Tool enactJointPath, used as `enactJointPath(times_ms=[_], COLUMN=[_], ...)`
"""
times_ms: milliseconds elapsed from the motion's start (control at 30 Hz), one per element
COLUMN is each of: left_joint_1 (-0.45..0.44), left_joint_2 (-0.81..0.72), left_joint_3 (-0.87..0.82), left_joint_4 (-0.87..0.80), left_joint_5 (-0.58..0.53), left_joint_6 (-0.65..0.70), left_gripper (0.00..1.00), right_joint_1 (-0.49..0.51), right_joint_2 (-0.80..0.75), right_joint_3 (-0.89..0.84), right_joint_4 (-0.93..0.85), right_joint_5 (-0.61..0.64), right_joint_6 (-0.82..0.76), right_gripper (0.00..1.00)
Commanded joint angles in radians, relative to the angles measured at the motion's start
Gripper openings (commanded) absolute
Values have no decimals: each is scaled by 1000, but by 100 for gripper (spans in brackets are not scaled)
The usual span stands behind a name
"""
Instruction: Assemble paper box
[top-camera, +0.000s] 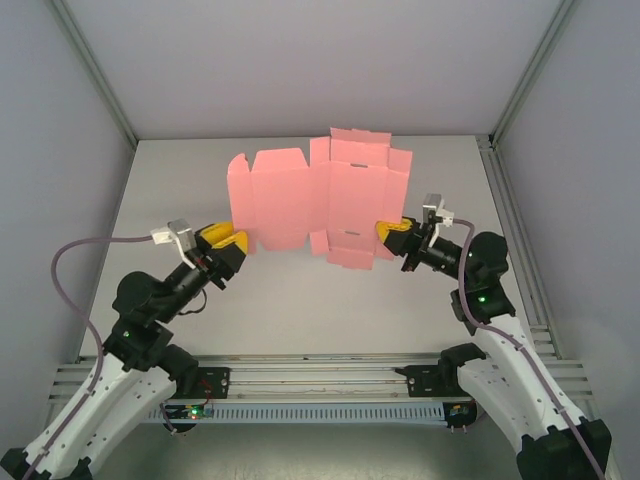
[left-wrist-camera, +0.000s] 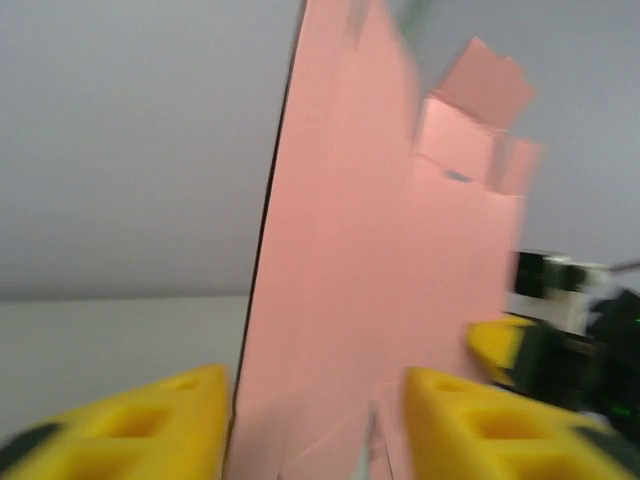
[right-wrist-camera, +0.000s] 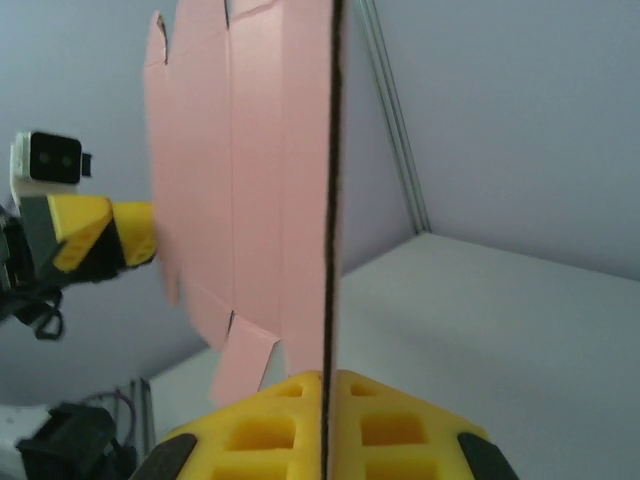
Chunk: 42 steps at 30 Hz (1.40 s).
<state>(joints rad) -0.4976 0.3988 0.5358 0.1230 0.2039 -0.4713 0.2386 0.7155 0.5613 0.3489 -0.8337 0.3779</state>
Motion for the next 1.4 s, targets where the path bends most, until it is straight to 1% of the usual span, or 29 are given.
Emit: enactJointPath(times_ms=[0, 33, 67, 100, 167, 200, 267, 300, 367, 500, 600, 667, 733, 800, 833, 867, 900, 967, 1033, 1133, 1200, 1267, 1300, 1367], left_joint_1=[-6, -5, -6, -6, -5, -5, -6, -6, -6, -6, -6, -6, -4, 1, 11, 34, 62, 137, 181, 221, 253, 282, 286, 286], left_joint_2=[-44, -51, -54, -58, -64, -66, -62, -58, -53, -54, -38, -6, 50, 137, 181, 238, 296, 419, 525, 658, 718, 773, 798, 847], left_joint_3=[41, 68, 91, 110, 133, 136, 138, 141, 144, 146, 139, 130, 137, 151, 158, 165, 179, 213, 228, 247, 253, 263, 270, 290], left_joint_4=[-346, -437, -504, -547, -566, -552, -522, -516, -508, -503, -498, -485, -485, -493, -485, -470, -461, -423, -348, -273, -243, -225, -227, -252], left_joint_5=[-363, -455, -517, -542, -495, -467, -454, -467, -491, -541, -538, -539, -563, -606, -593, -559, -501, -314, -138, -25, 15, 77, 97, 181], left_joint_6=[-15, -37, -47, -43, -13, -9, -7, -4, 6, 7, 2, -5, -15, -39, -33, -29, -34, -37, 10, 102, 144, 196, 228, 298], left_gripper=[100, 100, 100, 100, 100, 100, 100, 100, 100, 100, 100, 100, 100, 100, 100, 100, 100, 100, 100, 100, 100, 100, 100, 100], right_joint_1=[24, 31, 36, 47, 100, 147, 229, 261, 288, 304, 304, 309, 308, 308, 308, 308, 308, 305, 306, 306, 309, 309, 308, 306], right_joint_2=[21, 42, 67, 93, 154, 183, 228, 254, 302, 445, 598, 706, 790, 863, 894, 929, 956, 1017, 1069, 1117, 1111, 1090, 1079, 1065], right_joint_3=[135, 187, 229, 265, 333, 373, 463, 523, 611, 733, 772, 809, 845, 882, 900, 924, 942, 979, 1009, 1038, 1015, 982, 969, 951], right_joint_4=[-434, -563, -670, -744, -911, -983, -1104, -1186, -1306, -1446, -1472, -1474, -1456, -1444, -1435, -1432, -1432, -1428, -1418, -1411, -1383, -1346, -1335, -1304], right_joint_5=[50, 46, 23, 10, -9, 32, 121, 164, 213, 382, 477, 501, 502, 510, 522, 535, 545, 564, 574, 566, 543, 523, 516, 511], right_joint_6=[-295, -377, -460, -506, -635, -701, -797, -850, -947, -1037, -1136, -1213, -1291, -1369, -1386, -1399, -1408, -1424, -1429, -1419, -1428, -1437, -1444, -1444], right_gripper=[0, 0, 0, 0, 0, 0, 0, 0, 0, 0, 2, 0, 0, 0, 0, 0, 0, 0, 0, 0, 0, 0, 0, 0])
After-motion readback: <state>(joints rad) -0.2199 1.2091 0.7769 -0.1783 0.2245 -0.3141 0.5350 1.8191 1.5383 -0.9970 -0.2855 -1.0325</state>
